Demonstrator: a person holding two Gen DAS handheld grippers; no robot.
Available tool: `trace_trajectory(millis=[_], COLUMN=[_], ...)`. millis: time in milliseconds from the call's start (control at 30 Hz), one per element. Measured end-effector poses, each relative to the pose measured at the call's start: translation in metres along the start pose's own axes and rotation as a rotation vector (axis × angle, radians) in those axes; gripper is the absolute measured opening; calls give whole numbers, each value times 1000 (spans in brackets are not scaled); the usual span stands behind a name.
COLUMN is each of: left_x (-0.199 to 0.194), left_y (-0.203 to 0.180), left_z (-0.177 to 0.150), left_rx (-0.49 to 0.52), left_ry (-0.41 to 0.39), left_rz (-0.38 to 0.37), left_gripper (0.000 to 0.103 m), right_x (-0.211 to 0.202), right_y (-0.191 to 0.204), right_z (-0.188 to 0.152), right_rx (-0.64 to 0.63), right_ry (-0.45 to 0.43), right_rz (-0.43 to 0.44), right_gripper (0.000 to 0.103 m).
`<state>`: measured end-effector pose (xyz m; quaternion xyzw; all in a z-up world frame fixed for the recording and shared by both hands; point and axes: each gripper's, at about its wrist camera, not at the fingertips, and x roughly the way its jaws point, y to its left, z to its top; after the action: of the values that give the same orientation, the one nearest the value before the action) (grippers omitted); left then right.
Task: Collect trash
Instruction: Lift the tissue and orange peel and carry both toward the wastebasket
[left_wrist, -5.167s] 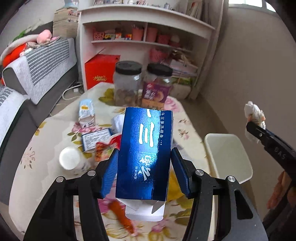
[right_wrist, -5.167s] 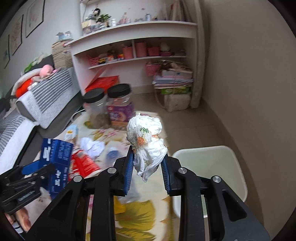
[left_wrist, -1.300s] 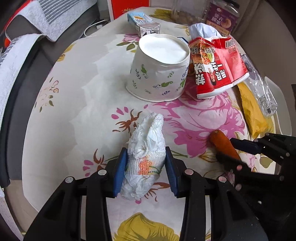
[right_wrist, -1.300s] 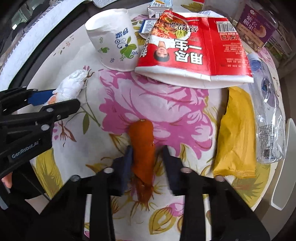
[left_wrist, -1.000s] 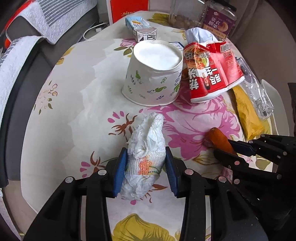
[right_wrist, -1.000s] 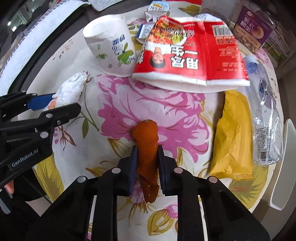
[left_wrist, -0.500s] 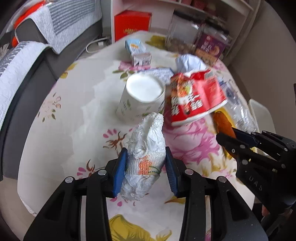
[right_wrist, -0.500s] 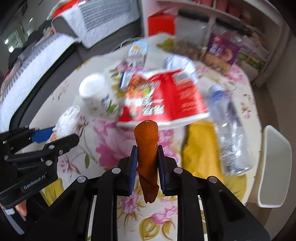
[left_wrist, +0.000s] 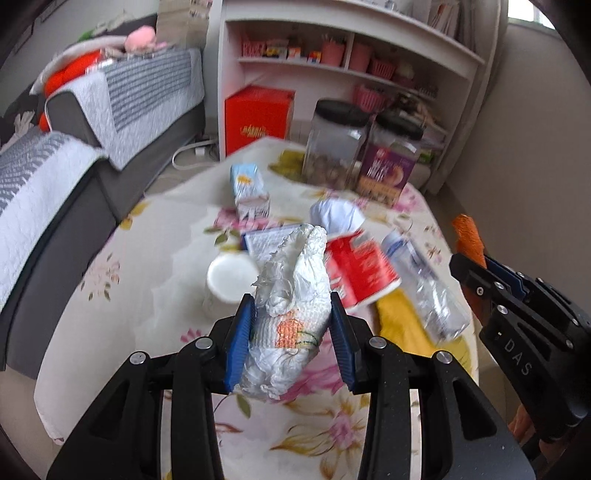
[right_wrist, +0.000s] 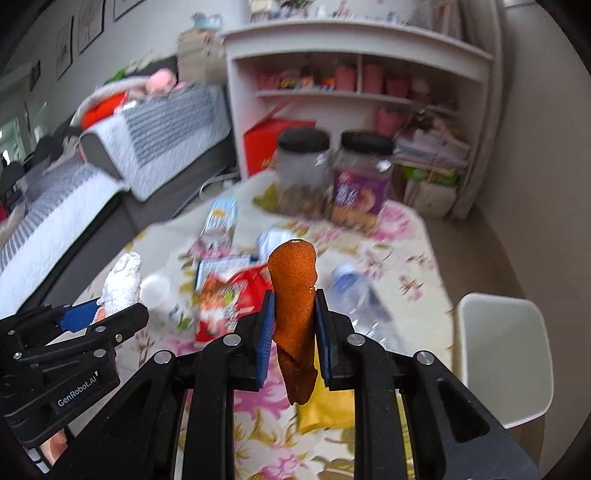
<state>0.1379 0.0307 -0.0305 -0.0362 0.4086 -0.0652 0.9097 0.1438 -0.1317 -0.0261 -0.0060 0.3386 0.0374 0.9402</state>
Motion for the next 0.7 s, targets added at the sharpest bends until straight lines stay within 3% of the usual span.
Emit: trace_trajectory(millis=[267,700], left_x=[-2,-7], left_y=[-38,-123], left_z=[17,43], left_rx=[-20,57], left_ry=[-48,-102], left_rz=[-40,-118], left_gripper=[40,40], right_x=[-24,-53], right_y=[-47,-127], right_z=[11,15], right_rx=[92,177], right_ry=[-98,-177], right_rz=[-80,-247], right_gripper=[20,20])
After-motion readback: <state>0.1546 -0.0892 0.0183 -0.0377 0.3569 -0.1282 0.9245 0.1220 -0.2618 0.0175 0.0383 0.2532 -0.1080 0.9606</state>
